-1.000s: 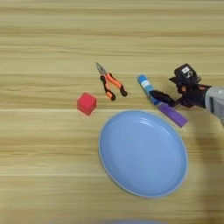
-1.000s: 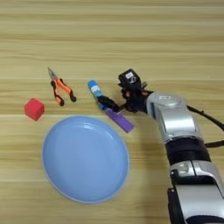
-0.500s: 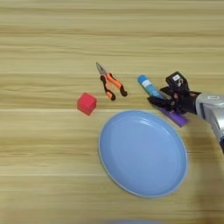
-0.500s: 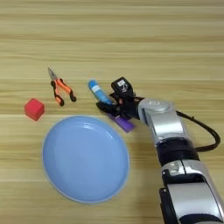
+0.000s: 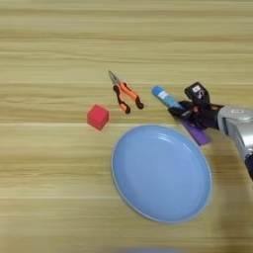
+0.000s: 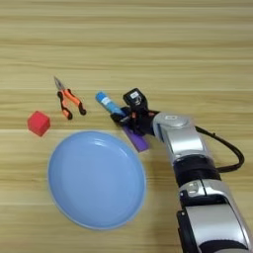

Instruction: Move the objects on the table

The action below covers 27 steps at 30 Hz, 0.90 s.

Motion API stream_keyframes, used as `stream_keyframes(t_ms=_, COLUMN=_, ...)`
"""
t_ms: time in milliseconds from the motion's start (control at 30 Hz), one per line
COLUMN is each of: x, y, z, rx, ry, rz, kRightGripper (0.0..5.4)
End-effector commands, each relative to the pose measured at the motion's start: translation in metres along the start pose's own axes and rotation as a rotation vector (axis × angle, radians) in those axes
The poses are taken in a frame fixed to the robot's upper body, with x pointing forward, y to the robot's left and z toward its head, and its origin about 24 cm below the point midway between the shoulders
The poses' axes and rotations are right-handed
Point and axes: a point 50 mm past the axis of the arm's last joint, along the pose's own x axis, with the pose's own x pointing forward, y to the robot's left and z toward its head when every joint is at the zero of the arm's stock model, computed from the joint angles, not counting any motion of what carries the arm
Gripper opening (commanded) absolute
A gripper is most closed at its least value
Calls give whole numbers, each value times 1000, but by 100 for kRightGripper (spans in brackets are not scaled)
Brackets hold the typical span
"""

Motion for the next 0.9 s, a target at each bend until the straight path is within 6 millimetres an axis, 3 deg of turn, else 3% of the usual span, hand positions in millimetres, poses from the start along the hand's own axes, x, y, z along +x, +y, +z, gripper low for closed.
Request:
stream_keyframes(t_ms=33, x=-7, y=-13, z=36, rx=-88, ry=-94, rz=-57, kRightGripper=140)
stream_keyframes(t_ms=267, x=-12, y=-10, z=50, rx=-115, ry=-159, rz=-54, kRightGripper=140)
stream_keyframes(t_ms=600, x=-35, y=17, z=79, rx=-262, ry=-305, rz=62, kRightGripper=139)
stream_keyframes(t_ms=900, x=-52, y=38, z=71, rx=-388, ry=-320, rz=248, kRightGripper=139)
